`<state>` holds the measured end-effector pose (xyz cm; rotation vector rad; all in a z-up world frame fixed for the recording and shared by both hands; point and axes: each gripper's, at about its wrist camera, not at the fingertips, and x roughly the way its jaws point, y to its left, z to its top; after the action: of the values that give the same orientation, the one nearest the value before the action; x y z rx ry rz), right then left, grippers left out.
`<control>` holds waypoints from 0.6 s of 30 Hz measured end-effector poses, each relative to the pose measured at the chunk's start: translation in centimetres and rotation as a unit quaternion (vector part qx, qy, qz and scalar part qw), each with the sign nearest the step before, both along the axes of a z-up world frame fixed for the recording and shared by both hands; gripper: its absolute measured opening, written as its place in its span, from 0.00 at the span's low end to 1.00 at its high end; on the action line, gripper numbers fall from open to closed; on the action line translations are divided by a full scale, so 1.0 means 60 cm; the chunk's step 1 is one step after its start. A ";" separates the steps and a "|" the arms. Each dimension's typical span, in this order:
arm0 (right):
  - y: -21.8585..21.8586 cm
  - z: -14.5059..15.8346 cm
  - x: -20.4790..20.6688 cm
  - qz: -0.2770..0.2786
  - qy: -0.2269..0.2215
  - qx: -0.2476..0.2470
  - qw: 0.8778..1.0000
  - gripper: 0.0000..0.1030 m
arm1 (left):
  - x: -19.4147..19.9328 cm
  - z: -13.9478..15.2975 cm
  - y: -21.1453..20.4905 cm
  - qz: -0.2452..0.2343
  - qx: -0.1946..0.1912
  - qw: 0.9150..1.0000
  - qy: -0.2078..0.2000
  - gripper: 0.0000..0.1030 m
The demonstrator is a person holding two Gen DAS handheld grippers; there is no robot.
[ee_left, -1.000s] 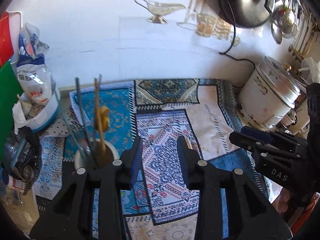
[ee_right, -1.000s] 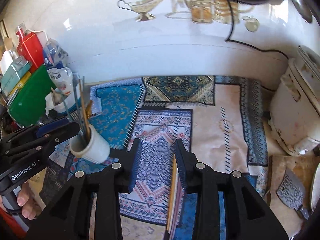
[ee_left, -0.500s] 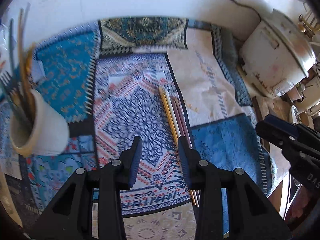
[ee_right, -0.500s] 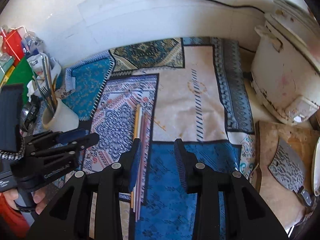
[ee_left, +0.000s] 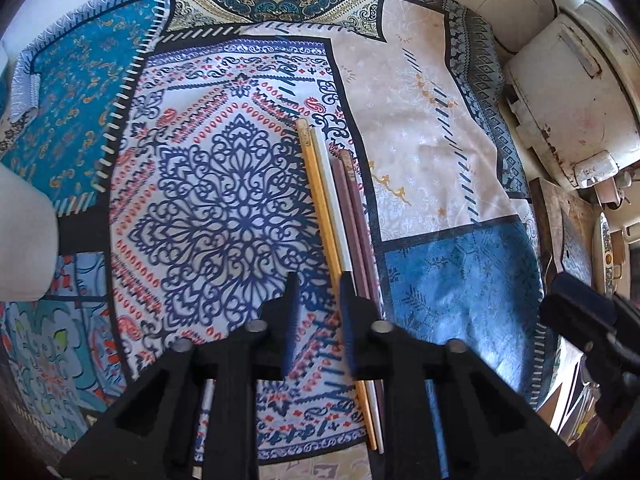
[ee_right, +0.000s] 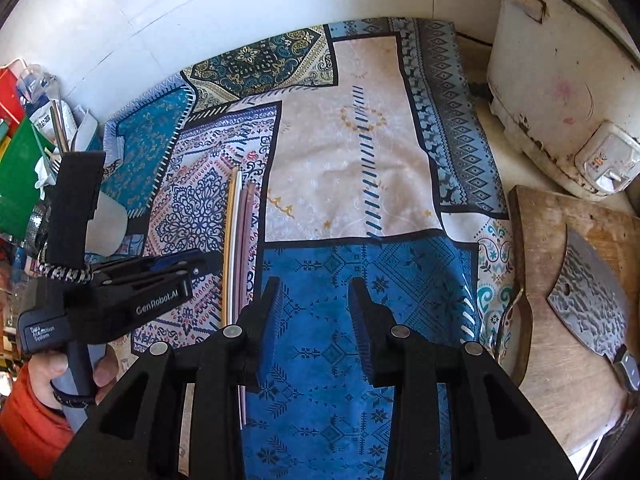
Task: Organize utensils
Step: 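Move both grippers back down to the remaining chopsticks on the mat, then close the left gripper on the yellow chopstick while the right grasps a pink chopstick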
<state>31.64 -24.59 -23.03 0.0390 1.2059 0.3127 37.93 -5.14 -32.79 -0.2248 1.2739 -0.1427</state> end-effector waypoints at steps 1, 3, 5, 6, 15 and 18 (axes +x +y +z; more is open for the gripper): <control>-0.001 -0.002 0.000 0.001 0.002 -0.001 1.000 0.30 | 0.004 -0.003 -0.002 0.000 -0.005 1.000 0.002 0.13; -0.002 -0.002 0.000 0.003 0.000 -0.002 1.000 0.30 | 0.012 -0.005 -0.006 -0.002 -0.010 1.000 0.001 0.13; -0.003 -0.001 0.000 0.002 -0.002 -0.003 1.000 0.30 | 0.022 -0.004 -0.011 -0.004 0.002 1.000 -0.006 0.13; -0.004 -0.001 0.001 0.002 -0.002 -0.002 1.000 0.30 | 0.026 -0.004 -0.011 -0.001 0.004 1.000 -0.007 0.12; 0.007 -0.014 0.008 0.003 0.007 0.006 1.000 0.30 | 0.073 -0.020 -0.009 -0.004 0.022 1.000 -0.015 0.08; 0.018 -0.028 0.011 0.009 0.015 0.005 1.000 0.30 | 0.091 -0.023 -0.014 -0.019 0.025 0.999 -0.014 0.07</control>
<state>32.30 -23.48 -24.71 0.0417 1.2353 0.3347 43.41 -6.00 -34.17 -0.1553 1.2527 -0.1447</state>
